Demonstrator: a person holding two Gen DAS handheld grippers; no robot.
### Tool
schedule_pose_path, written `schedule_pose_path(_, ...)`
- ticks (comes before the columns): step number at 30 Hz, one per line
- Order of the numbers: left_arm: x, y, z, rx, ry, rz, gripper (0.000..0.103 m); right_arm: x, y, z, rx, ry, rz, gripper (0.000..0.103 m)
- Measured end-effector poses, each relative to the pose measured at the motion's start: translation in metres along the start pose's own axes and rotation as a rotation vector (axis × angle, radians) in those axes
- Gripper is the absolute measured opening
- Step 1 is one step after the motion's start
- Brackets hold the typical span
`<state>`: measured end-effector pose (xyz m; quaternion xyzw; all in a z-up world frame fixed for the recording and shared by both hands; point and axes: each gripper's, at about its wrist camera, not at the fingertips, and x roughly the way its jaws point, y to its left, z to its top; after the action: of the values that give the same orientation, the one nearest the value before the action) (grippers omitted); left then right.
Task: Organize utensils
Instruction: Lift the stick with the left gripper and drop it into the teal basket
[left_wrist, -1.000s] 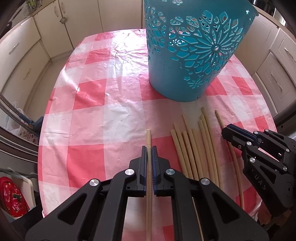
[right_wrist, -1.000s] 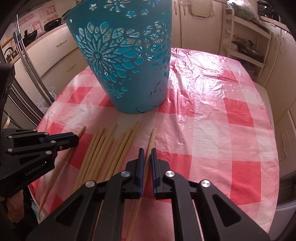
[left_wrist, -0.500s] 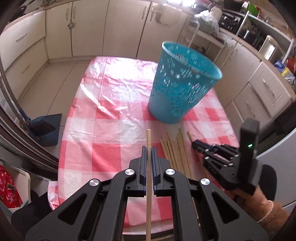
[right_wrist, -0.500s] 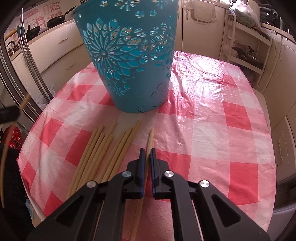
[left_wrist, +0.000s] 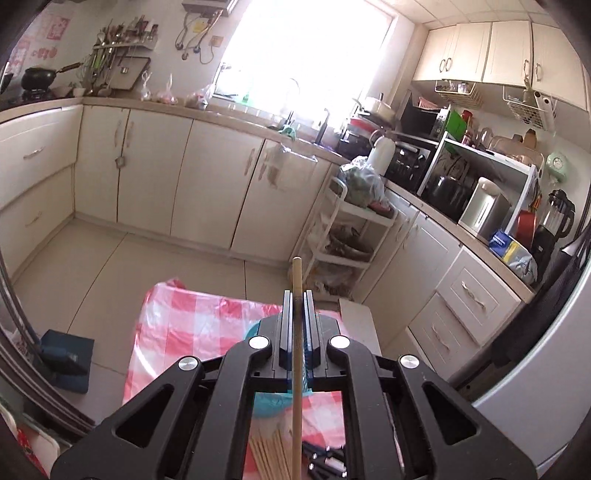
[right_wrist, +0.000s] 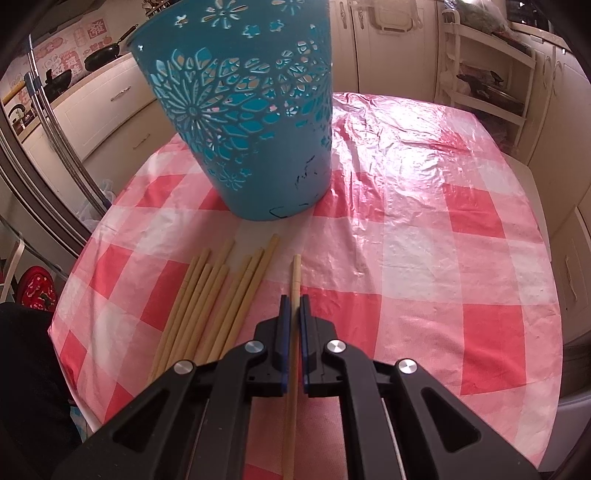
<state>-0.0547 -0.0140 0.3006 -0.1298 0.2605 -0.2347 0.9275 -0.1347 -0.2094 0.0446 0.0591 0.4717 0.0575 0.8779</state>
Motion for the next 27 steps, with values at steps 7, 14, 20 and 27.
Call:
schedule_pose_path(7,0.088,-0.017,0.015,-0.017,-0.109,0.099,0.005,0.001,0.000,0.000,-0.006,0.002,0.012,0.006)
schedule_pose_path(14,0.151,-0.017,0.002,0.016,-0.110,0.167,0.005,0.002,-0.007,0.004,0.021,0.016,0.055,0.006)
schedule_pose_path(20,0.175,-0.007,-0.026,0.058,0.003,0.219,0.005,0.003,-0.009,0.007,0.025,0.022,0.066,0.006)
schedule_pose_path(27,0.148,0.021,-0.052,0.032,0.083,0.287,0.050,0.002,-0.005,0.006,-0.001,0.016,0.049,0.006)
